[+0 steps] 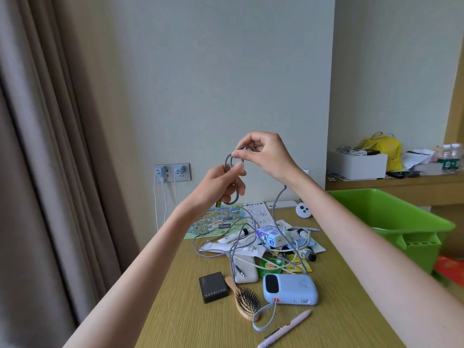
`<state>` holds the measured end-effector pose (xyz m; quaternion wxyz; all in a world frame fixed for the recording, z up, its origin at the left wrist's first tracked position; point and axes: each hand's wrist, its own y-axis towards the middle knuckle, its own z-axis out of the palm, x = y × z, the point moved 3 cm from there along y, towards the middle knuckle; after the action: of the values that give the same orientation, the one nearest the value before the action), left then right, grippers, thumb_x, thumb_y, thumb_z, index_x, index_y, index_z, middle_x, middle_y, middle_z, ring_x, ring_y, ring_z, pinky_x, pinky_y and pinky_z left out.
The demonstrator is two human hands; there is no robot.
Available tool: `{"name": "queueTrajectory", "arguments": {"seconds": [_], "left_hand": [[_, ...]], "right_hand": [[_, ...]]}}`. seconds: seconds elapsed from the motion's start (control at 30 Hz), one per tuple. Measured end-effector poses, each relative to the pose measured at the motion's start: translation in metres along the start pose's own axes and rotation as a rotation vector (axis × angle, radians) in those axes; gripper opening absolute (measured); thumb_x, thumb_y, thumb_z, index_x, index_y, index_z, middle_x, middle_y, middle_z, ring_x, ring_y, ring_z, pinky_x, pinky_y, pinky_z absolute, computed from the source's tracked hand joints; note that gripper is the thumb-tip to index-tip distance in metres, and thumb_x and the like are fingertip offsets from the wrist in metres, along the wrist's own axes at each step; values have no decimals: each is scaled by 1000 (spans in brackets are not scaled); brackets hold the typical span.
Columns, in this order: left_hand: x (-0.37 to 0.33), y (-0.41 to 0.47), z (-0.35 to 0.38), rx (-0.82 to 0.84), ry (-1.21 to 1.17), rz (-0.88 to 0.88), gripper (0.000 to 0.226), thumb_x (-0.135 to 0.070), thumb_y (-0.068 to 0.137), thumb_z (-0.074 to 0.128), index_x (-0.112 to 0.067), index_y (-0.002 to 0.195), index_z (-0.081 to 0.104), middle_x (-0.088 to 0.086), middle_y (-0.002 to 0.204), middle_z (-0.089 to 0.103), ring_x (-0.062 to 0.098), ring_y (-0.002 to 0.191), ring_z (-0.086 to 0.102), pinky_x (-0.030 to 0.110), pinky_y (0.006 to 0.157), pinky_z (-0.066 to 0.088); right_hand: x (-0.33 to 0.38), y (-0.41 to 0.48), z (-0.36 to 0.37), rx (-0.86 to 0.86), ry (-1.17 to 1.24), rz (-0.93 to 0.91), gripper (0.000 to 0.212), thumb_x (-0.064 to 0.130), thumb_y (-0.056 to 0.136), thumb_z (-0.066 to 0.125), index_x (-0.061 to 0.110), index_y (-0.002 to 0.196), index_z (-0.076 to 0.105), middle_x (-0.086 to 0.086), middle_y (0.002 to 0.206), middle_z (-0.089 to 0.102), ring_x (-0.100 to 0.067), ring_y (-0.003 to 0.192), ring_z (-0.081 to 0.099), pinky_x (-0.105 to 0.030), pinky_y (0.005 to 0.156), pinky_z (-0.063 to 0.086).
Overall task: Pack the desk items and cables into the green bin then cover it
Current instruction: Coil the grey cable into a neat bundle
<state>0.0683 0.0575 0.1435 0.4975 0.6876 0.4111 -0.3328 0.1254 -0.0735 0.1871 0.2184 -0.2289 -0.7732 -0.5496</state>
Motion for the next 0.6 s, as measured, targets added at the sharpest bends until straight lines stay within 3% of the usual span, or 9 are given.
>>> {"name": "queueTrajectory", "arguments": {"seconds": [0.07,0.17,0.3,0.47,0.6], "left_hand": [[-1,1,3,30,33,-7,25,-31,104,40,-12,91,50,4,68,54,10,50,30,16,44,27],[-1,2,6,32,13,-18,29,-29,106,34,-15,83,45,1,72,46,8,50,27,16,45,24],[-1,6,0,-72,-19,-17,30,-29,106,32,-14,83,44,0,74,35,9,55,25,16,45,21],[-3,14,-9,-271,-4,16,31,-29,106,31,-12,101,56,-4,75,35,6,50,28,18,45,24],[-7,17,-3,-291,-43,42,34,-32,105,32,-16,113,61,-5,77,36,4,48,29,25,50,22]], "right_hand": [[1,1,0,30,8,5,12,6,78,78,2,83,68,-11,77,67,-16,71,58,-29,69,46],[-2,-1,-3,58,42,75,14,18,86,73,6,82,66,-1,66,59,-4,50,49,-14,49,38],[-22,-11,-10,157,129,258,37,41,98,52,13,81,67,0,60,51,-10,47,43,-23,53,41],[-37,-25,-7,148,221,264,31,26,102,47,11,82,66,3,58,41,-8,48,39,-22,52,38],[-30,-28,4,119,304,239,29,25,101,48,12,80,64,0,56,44,-12,43,37,-24,47,38]]}}
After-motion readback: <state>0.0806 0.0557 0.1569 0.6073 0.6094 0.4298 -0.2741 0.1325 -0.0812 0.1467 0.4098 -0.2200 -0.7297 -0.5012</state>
